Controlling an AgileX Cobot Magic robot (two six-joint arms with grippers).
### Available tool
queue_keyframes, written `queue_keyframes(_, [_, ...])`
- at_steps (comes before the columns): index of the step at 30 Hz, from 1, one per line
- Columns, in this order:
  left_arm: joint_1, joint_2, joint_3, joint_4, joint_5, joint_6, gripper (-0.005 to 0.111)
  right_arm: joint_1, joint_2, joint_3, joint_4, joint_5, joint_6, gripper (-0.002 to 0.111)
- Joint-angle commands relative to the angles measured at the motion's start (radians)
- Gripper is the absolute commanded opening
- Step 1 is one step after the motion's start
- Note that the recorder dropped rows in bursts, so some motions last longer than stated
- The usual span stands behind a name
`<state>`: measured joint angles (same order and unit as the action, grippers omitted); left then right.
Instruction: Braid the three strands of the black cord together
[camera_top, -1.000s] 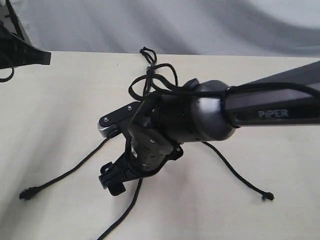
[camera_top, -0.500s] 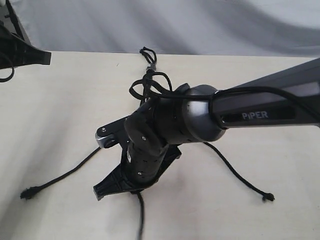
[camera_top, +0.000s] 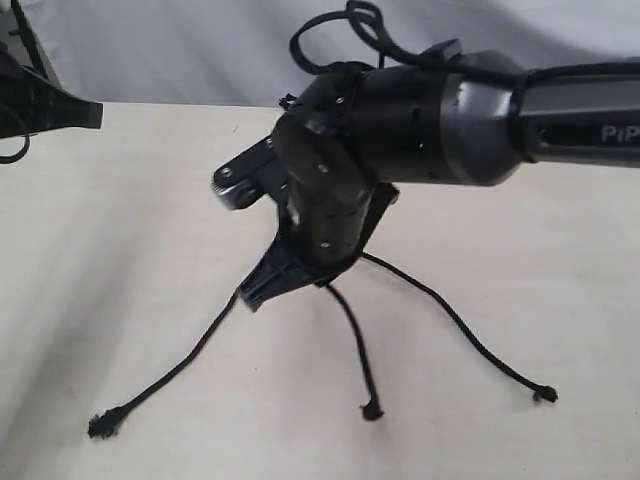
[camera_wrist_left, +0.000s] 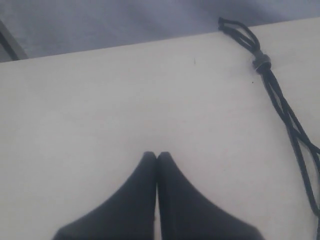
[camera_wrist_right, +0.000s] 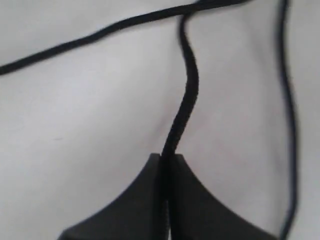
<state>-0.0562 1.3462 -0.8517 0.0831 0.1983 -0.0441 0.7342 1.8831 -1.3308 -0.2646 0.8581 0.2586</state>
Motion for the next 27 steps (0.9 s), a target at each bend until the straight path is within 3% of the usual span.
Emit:
queue_keyframes(1, [0.003, -0.007, 0.007, -0.012, 0.002, -0.009, 0.0, -0.105, 0.026, -0.005, -0.166, 0.003, -0.013, 0.002])
queue_keyframes(8, [0.003, -0.007, 0.007, -0.012, 0.002, -0.009, 0.0, -0.225, 0.134, -0.005, -0.194, -0.128, -0.013, 0.002])
queue_keyframes(16, [0.003, -0.007, 0.007, -0.012, 0.002, -0.009, 0.0, -0.24, 0.227, -0.005, -0.19, -0.139, -0.013, 0.002])
queue_keyframes(21, [0.003, -0.007, 0.007, -0.012, 0.002, -0.009, 0.0, -0.233, 0.227, -0.005, -0.053, -0.067, -0.05, 0.002])
queue_keyframes(27, [0.003, -0.007, 0.007, -0.012, 0.002, -0.009, 0.0, -0.14, 0.217, -0.005, 0.226, 0.09, -0.275, 0.002])
